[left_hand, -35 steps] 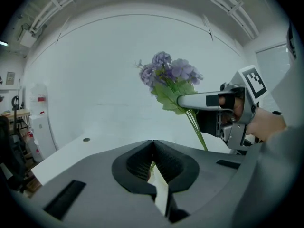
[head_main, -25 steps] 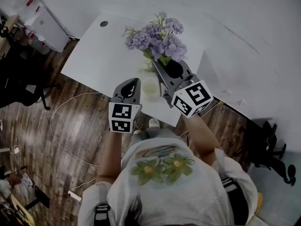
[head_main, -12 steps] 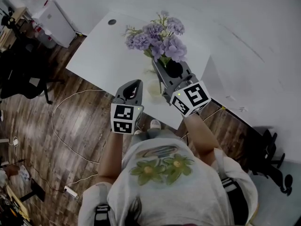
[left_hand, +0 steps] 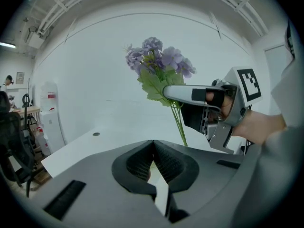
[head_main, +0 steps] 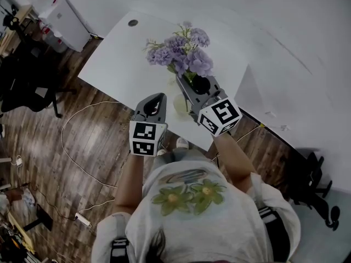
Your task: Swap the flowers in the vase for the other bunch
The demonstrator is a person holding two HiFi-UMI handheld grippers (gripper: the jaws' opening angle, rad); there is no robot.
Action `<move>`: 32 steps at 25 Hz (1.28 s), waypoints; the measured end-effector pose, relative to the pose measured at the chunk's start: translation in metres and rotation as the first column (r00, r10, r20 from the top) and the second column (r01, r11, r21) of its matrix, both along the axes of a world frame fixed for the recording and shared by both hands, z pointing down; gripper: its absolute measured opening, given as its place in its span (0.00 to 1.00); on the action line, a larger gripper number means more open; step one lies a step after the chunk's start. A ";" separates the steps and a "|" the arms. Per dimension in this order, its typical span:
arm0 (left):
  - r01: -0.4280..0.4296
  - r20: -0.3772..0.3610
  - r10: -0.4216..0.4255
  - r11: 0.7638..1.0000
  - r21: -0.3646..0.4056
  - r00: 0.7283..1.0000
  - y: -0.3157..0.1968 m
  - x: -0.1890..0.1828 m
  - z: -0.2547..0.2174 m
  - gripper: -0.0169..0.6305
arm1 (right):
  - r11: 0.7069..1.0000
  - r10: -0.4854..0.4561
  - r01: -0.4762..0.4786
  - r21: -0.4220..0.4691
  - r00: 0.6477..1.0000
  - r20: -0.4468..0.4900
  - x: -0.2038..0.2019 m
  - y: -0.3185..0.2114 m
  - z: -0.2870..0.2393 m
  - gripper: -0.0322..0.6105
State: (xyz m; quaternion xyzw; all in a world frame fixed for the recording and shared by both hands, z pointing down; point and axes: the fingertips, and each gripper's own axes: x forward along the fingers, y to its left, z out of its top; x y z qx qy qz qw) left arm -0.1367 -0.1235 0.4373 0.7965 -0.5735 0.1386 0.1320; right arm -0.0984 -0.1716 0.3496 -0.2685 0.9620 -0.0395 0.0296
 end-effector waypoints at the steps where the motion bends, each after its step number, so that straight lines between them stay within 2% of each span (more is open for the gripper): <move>1: 0.001 0.000 -0.001 1.000 -0.003 1.000 -0.001 0.000 0.001 0.05 | 1.000 -0.009 0.009 -0.005 1.000 0.000 0.000 0.001 0.004 0.17; 13: -0.009 -0.004 0.008 0.999 -0.036 1.000 -0.015 -0.002 0.008 0.05 | 0.993 -0.059 0.050 -0.104 0.994 -0.090 0.000 0.002 0.052 0.17; 24: -0.025 -0.012 0.024 0.998 -0.057 1.000 -0.001 0.007 0.019 0.05 | 0.983 -0.083 0.054 -0.177 0.983 -0.162 0.013 0.029 0.086 0.18; 32: -0.036 -0.019 0.035 0.997 -0.075 0.999 0.008 0.012 0.021 0.05 | 0.980 -0.103 0.053 -0.189 0.958 -0.266 0.019 0.047 0.108 0.22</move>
